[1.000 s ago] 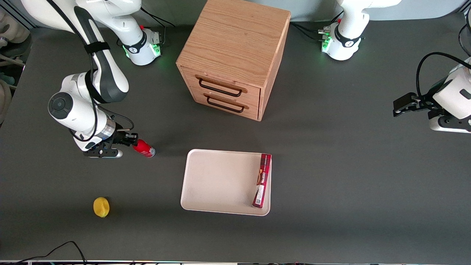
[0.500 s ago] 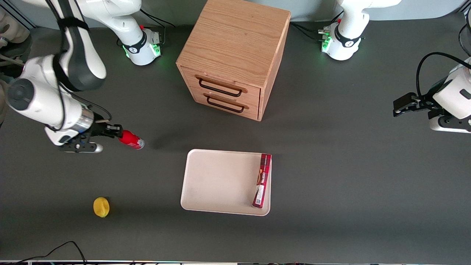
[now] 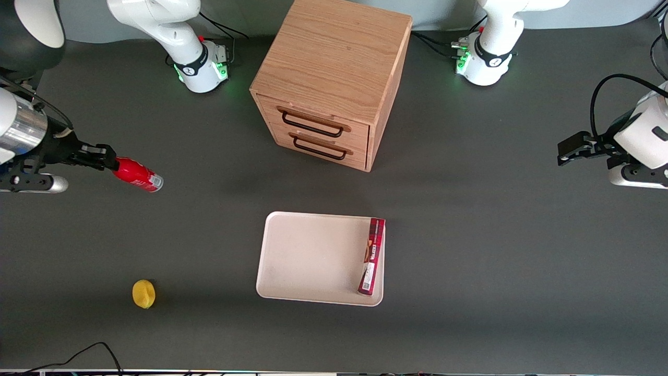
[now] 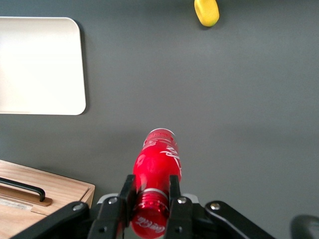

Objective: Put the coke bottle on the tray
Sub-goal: 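Lift the bottle and carry it over the white tray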

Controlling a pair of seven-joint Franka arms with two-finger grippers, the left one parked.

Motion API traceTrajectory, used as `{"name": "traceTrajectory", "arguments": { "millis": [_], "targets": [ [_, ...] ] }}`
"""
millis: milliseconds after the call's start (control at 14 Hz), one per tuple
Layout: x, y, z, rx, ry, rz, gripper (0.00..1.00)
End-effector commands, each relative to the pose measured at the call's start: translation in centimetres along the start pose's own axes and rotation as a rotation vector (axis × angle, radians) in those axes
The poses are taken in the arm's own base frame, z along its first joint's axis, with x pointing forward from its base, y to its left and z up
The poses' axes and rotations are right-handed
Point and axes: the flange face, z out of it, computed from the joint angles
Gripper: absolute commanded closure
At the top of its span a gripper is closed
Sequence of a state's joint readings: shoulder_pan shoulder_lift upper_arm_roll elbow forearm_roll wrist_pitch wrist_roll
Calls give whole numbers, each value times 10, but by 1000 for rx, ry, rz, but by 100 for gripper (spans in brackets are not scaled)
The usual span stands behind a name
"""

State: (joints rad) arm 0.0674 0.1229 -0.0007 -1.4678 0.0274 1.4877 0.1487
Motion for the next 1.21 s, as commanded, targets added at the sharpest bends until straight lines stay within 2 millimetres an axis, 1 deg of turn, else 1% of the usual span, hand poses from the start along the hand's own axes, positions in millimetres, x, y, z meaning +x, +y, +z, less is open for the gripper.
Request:
{"name": "traceTrajectory", "arguments": {
  "millis": [0,71,143,214,286,357,429,500,571,643,714,857,1000,1143],
  "targets": [
    [37,-15,12,-24,-16,39,100],
    [48,-23,17,-20,-14,70,100],
    [56,-39,24,-21,-15,79,100],
    [61,-70,33,-28,-19,72,100],
    [70,-93,42,-31,-8,107,100],
    [82,-114,55,-33,-4,150,100],
    [92,-141,69,-37,4,178,100],
    [100,-162,80,-32,24,204,100],
    [110,-171,90,-15,50,246,100],
    [117,-183,97,11,82,272,100],
    [122,-196,109,31,106,280,100],
    [131,-225,141,55,138,314,100],
    [144,-240,172,81,175,338,100],
    [148,-248,188,90,186,346,100]
  ]
}}
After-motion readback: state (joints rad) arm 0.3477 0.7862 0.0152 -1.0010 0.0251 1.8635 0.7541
